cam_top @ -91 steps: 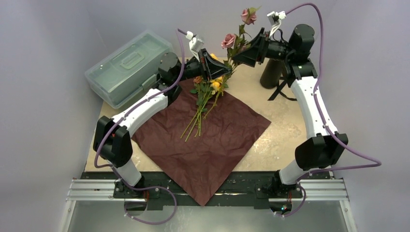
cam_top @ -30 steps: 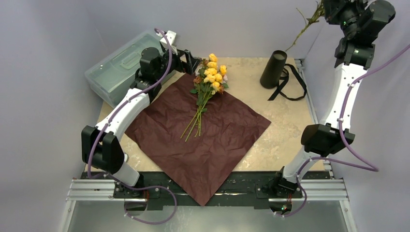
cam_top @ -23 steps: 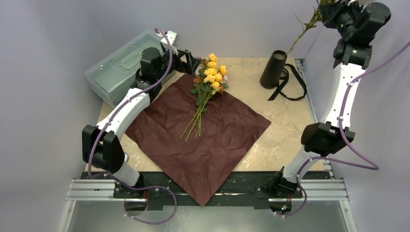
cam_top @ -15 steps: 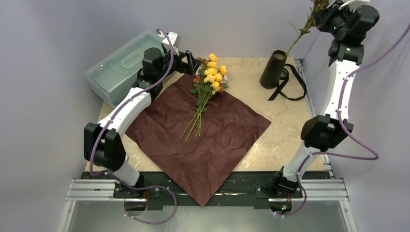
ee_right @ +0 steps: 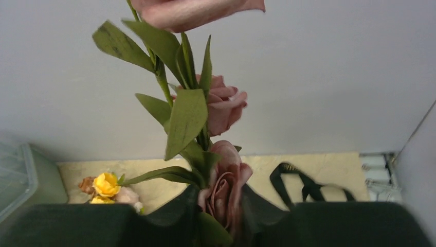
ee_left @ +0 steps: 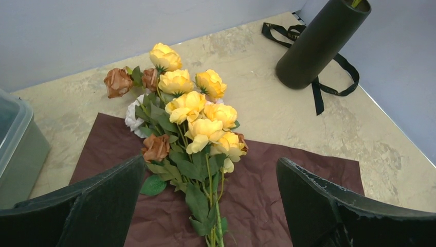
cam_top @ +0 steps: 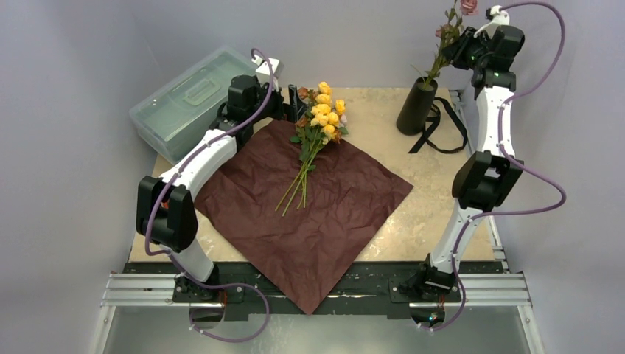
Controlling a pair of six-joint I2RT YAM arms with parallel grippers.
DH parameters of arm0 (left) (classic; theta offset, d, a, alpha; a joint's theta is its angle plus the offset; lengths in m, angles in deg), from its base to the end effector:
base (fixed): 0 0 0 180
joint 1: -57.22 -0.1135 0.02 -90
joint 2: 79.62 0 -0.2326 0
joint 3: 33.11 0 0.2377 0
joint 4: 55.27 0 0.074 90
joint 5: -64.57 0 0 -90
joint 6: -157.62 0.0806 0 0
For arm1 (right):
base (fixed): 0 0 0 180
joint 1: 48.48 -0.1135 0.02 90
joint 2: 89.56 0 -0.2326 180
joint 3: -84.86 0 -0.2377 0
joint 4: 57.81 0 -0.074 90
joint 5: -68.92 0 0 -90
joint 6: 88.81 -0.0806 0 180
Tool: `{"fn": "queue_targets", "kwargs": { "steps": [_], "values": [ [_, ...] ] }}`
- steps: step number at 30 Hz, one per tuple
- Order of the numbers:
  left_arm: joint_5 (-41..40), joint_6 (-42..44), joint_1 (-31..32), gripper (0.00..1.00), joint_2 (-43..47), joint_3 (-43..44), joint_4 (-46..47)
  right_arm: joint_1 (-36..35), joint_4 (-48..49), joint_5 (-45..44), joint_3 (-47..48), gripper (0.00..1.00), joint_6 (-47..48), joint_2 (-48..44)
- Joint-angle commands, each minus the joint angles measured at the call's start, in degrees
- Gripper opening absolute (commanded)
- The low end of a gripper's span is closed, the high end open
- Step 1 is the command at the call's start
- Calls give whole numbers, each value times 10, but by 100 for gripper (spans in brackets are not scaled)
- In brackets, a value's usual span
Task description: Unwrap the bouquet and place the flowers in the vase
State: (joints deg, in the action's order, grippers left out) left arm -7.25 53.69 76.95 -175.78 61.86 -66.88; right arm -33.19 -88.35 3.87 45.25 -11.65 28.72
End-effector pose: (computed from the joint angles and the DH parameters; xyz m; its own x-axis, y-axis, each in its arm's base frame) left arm 0.3957 -0.1686 0.3065 -0.3486 -0.1180 -0.9298 0.5391 0.7863 -0.3018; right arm 0.4873 -0.0980 0.3862 -0.1742 0.2565 -0.9507 -0.1279 0.9514 0.2801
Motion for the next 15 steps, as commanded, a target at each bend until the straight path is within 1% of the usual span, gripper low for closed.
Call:
{"fn": "queue_targets", "kwargs": {
  "steps": [1, 4, 9, 10, 13, 15],
  "values": [
    [-15, 0, -3, 100, -1, 16, -3, 3, -6, -21, 32, 38, -5, -6],
    [-18, -5, -3, 100, -7, 13, -5, 3, -20, -31, 42, 60, -2, -3],
    [-36, -24, -3, 100, -20, 13, -20, 3, -28, -32, 48, 83, 1, -21],
    [-41, -30, -3, 100, -22, 11, -23, 3, -27, -33, 46, 89, 3, -25],
    [-51, -45, -4, 100, -22, -1, -22, 4, -30, -44, 39, 98, 11, -45],
    [-57, -53, -4, 98, -21, -9, -21, 4, -31, -57, 35, 98, 15, -59]
  ]
}}
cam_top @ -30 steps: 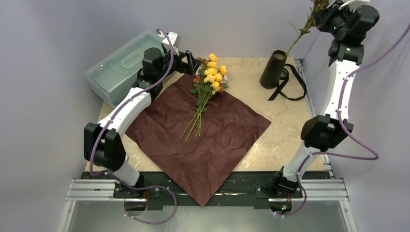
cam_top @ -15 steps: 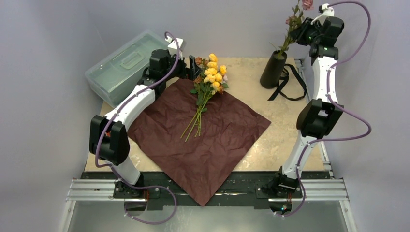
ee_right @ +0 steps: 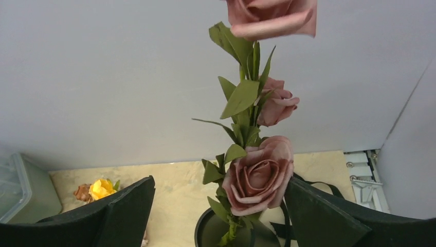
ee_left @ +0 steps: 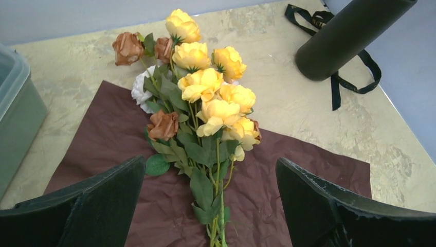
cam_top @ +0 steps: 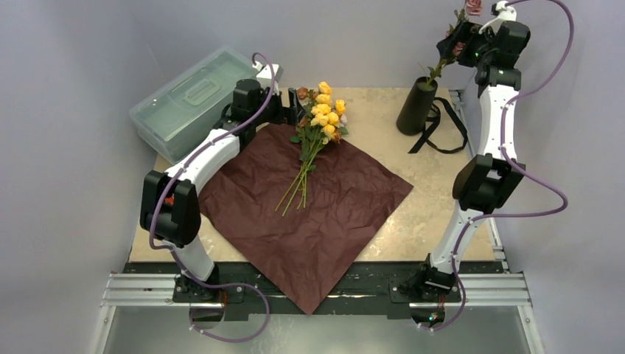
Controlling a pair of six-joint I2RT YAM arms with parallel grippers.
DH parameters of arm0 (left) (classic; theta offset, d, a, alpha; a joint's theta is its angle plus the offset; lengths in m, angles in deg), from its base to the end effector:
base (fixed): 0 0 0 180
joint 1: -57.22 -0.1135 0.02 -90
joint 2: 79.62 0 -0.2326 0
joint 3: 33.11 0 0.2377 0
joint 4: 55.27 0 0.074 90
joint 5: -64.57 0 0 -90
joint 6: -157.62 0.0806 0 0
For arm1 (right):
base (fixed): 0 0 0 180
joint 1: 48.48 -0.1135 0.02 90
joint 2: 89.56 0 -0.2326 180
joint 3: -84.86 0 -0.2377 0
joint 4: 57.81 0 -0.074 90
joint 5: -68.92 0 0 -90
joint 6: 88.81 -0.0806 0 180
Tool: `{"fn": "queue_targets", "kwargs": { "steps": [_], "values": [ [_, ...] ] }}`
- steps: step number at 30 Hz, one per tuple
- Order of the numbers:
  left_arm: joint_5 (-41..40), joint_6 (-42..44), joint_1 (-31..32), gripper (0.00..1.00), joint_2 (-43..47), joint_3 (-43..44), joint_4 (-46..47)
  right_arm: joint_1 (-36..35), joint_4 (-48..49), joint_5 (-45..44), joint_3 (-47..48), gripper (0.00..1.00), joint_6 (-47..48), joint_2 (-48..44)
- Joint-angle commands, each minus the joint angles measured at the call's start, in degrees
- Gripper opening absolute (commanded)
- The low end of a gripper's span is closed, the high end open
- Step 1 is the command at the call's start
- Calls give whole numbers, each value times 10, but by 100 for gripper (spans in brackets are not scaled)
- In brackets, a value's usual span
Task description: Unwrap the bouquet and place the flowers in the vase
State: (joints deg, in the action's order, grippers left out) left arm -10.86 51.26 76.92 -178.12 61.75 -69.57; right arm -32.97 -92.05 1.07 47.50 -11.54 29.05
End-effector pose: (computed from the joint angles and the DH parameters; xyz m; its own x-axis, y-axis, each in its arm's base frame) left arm 0.4039 -0.1661 0.2816 -0.4336 -0.1343 -0.8910 0.4476 0.8261 -0.3423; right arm 0.4849 -0.1030 0.3881 -0.1908 0.2648 -0.9452 -0.0695 0.9569 0.2821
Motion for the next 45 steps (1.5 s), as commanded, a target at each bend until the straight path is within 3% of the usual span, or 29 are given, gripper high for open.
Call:
{"fn": "queue_targets", "kwargs": {
  "steps": [1, 7, 16, 25, 36, 45],
  "values": [
    [-23, -31, -4, 96, 3, -13, 6, 3, 5, -37, 12, 98, 15, -70],
    [-50, -30, -4, 81, -1, -29, -31, 6, -11, -28, -14, 98, 41, -129],
    [22, 31, -2, 53, -28, -40, -39, -12, -54, 54, -117, 98, 67, -213],
    [29, 97, 46, 46, -107, 1, -81, -57, -72, 92, -228, 98, 92, -270],
    [-18, 98, 68, 41, -181, 43, -91, -63, -83, 109, -245, 98, 89, -271],
    [-37, 90, 68, 20, -208, 63, -116, -63, -97, 117, -231, 98, 97, -259]
  ]
}}
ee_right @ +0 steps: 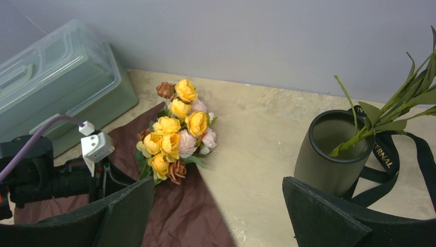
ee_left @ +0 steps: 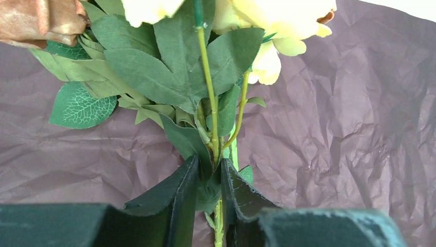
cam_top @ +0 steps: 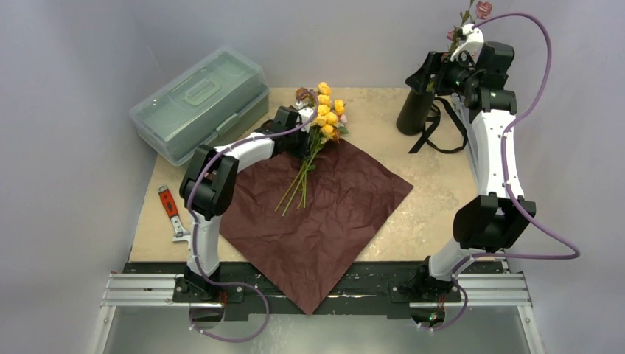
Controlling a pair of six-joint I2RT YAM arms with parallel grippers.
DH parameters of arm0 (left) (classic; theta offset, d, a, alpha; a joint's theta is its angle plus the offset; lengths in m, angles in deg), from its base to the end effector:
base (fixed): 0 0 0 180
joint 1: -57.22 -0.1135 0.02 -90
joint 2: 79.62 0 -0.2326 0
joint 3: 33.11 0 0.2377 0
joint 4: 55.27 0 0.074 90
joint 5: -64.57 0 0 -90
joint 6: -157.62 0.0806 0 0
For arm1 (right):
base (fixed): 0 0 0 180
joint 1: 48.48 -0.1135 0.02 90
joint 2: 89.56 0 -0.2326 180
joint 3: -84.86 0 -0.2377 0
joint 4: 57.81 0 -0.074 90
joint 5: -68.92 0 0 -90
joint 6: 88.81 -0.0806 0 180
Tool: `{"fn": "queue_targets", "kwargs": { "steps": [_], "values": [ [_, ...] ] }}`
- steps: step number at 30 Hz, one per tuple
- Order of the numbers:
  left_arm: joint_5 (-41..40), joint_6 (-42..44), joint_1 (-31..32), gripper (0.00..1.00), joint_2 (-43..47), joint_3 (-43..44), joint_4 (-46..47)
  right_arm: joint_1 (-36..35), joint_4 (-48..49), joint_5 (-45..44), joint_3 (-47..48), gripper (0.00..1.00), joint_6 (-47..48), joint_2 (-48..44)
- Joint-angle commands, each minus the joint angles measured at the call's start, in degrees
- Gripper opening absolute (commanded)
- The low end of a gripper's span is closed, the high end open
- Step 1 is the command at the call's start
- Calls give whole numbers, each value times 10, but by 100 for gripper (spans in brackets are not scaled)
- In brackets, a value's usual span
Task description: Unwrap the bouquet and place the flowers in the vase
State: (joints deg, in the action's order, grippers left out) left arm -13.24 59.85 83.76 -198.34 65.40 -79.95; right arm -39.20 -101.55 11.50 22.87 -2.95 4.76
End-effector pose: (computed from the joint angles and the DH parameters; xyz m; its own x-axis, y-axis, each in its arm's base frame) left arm 0.4067 -0.2221 0.1275 -0.7027 0.2033 -0.6818 0.4800 0.8428 -0.2434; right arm 0.3904 -0.0198 0.3923 -0.3637 0.1211 -0.9236 -0.3380 0.9068 0.2519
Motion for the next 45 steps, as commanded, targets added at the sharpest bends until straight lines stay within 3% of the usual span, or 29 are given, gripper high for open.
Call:
{"fn": "queue_targets", "kwargs": {
  "steps": [1, 5, 20, 26, 34, 45],
  "values": [
    [-17, 2, -1, 18, -6, 31, -17, -2, -3, 14, 18, 98, 11, -14],
    [-13, -11, -1, 0, 5, 39, -25, -1, -6, 20, 32, 98, 9, -4],
    [44, -127, -14, 0, 118, 4, 57, -4, 2, 72, 6, 98, -16, -2],
    [90, -164, -20, 0, 154, -55, 163, -15, 11, 122, -40, 98, -35, -6],
    [122, -233, -20, 0, 197, -105, 311, -37, 71, 213, -121, 97, -119, 0],
    [159, -288, 1, 0, 221, -97, 408, -115, 181, 281, -146, 98, -237, 19]
  ]
}}
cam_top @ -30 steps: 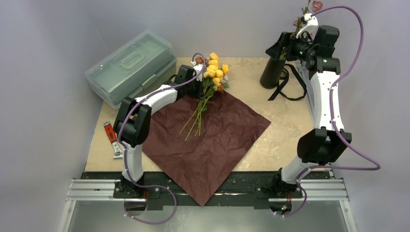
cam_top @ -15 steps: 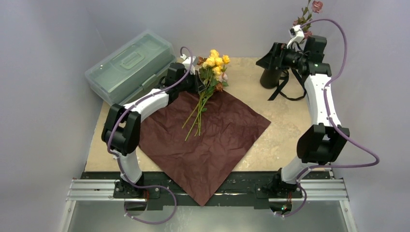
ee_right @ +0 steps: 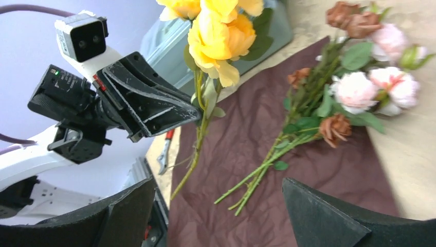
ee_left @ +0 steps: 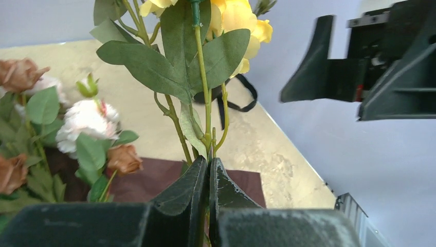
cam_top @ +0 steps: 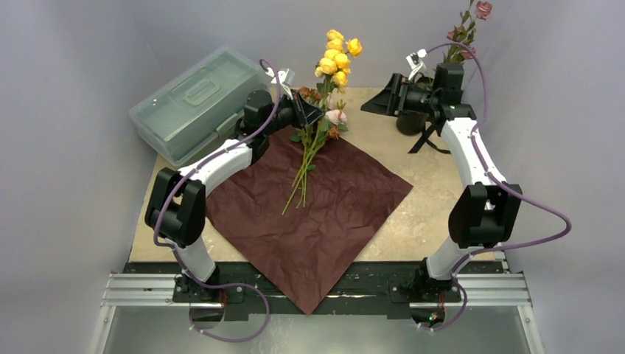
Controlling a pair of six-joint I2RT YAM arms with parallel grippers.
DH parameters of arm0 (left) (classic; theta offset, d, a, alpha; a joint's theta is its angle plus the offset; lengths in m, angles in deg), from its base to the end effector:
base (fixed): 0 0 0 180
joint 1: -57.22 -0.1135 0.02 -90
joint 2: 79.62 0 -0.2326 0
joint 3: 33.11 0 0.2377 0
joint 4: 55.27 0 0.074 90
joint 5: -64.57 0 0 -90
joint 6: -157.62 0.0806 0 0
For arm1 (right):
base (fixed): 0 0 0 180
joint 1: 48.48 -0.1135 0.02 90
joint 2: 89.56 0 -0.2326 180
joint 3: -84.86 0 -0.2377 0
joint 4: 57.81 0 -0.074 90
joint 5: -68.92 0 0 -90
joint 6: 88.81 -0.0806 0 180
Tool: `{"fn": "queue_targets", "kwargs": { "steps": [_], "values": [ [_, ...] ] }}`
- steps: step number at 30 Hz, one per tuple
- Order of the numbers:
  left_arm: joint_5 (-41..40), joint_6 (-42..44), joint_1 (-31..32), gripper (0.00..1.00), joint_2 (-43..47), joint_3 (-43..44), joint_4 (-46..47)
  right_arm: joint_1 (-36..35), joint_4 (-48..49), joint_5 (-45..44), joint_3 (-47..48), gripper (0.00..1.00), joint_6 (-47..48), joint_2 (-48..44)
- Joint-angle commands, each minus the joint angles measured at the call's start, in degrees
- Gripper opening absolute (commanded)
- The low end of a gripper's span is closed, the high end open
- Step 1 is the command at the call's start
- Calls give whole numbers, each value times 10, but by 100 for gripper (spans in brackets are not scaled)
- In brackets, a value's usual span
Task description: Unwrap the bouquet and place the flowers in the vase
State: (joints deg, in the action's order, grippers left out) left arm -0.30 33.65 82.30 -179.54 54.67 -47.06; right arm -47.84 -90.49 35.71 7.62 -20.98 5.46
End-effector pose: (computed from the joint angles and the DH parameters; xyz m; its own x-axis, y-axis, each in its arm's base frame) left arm 0.3832 -0.2171 0.2826 -0.4803 -0.3337 -0.8111 0.6018 0.5473 -0.5816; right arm 0.3837 0.0632 0.3274 -0.6744 0.2142 -0.7066 -0.5377 0.5133 0.6689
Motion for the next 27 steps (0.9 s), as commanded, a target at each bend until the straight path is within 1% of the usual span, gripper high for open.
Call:
{"fn": "queue_targets", "kwargs": {
  "steps": [1, 5, 10, 13, 14, 16, 19, 25, 27],
  "values": [
    [34, -26, 21, 0, 35, 12, 86, -36, 84, 41, 8, 98, -70, 16],
    [49, -29, 35, 0, 38, 26, 96, -55, 160, 54, 11, 98, -136, 34],
    [80, -43, 44, 0, 42, 28, 124, -66, 308, 73, 3, 98, -254, 54],
    [99, -66, 44, 0, 41, 23, 157, -67, 398, 82, -7, 93, -328, 66],
    [101, -70, 44, 0, 41, 22, 161, -68, 432, 86, -12, 89, -356, 69],
    [105, -76, 44, 0, 42, 22, 168, -67, 477, 93, -15, 77, -393, 75],
    [111, -83, 45, 0, 41, 25, 175, -68, 500, 97, -12, 62, -414, 79],
    [126, -96, 51, 0, 32, 42, 182, -68, 536, 96, -10, 48, -448, 86],
    [131, -97, 53, 0, 30, 45, 184, -69, 537, 100, -6, 41, -449, 87]
  ]
}}
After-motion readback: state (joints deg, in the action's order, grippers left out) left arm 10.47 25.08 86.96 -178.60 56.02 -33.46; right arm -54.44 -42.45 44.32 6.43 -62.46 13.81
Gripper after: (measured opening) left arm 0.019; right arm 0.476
